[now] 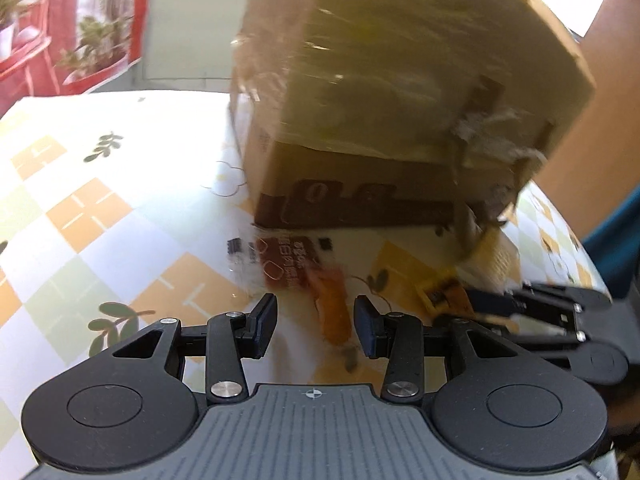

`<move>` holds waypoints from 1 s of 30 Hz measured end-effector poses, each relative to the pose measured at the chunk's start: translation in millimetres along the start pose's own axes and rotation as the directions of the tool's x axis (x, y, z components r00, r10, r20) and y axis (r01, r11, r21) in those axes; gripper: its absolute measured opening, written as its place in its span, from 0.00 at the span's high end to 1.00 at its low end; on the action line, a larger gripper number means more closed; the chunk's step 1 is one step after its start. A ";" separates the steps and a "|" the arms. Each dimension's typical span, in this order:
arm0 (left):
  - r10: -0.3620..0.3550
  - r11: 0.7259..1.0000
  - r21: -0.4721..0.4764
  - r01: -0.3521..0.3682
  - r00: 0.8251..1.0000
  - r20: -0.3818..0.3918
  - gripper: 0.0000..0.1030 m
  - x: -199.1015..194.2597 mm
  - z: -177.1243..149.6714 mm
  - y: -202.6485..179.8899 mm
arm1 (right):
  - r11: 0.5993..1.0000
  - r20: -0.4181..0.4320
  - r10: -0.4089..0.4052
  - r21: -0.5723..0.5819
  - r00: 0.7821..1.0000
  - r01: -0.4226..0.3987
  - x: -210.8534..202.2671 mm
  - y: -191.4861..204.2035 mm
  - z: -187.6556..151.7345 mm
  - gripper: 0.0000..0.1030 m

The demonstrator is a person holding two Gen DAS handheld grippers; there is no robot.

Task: Organize snacks
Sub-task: 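Close right tool on yellow candy packet while left tool grasps orange-wrapped sweet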

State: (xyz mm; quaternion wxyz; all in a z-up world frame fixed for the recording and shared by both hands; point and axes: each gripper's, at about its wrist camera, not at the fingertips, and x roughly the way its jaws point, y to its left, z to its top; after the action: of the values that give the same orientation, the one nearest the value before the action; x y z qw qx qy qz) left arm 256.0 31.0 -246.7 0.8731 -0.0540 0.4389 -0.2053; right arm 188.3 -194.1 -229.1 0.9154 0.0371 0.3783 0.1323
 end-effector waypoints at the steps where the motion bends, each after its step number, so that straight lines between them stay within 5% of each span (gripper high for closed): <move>1: 0.002 1.000 -0.003 -0.002 1.000 0.001 0.57 0.7 1.1 -0.4 | 1.000 0.000 0.000 0.001 1.000 0.000 -0.9 -0.5 -0.4 0.65; 13: 0.082 0.995 0.047 -0.084 0.996 0.044 0.60 12.9 -10.6 -20.5 | 1.000 0.013 0.000 0.001 1.000 0.000 -3.0 -0.3 -3.2 0.65; 15: 0.073 0.996 0.047 -0.075 0.996 0.046 0.81 14.0 -12.8 -23.5 | 1.000 0.015 -0.002 0.000 1.000 0.002 -3.0 0.0 -3.5 0.65; 30: 0.052 0.997 -0.058 -0.046 0.993 0.102 0.82 -25.1 -42.4 -30.7 | 0.999 0.018 -0.002 0.045 1.000 0.002 -9.3 -2.9 -6.1 0.65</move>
State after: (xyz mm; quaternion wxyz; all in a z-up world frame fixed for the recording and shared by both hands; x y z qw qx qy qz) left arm 199.6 16.9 -245.4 0.8975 -0.0782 0.3999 -0.1685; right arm 178.3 -199.6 -227.6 0.9179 0.0585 0.3728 0.1225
